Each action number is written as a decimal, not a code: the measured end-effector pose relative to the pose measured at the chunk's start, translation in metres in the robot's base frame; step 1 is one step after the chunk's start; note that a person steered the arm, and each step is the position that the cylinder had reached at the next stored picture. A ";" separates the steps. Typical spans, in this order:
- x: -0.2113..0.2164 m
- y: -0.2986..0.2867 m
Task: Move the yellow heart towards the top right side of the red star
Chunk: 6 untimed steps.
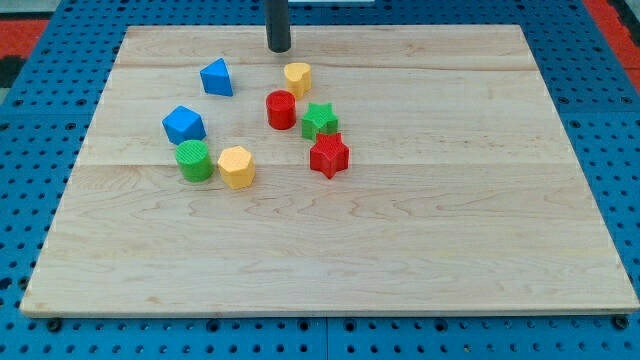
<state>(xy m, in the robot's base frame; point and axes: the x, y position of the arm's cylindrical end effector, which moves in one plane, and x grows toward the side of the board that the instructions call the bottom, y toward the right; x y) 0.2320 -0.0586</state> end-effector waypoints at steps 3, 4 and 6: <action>0.057 0.025; 0.084 0.021; 0.147 0.152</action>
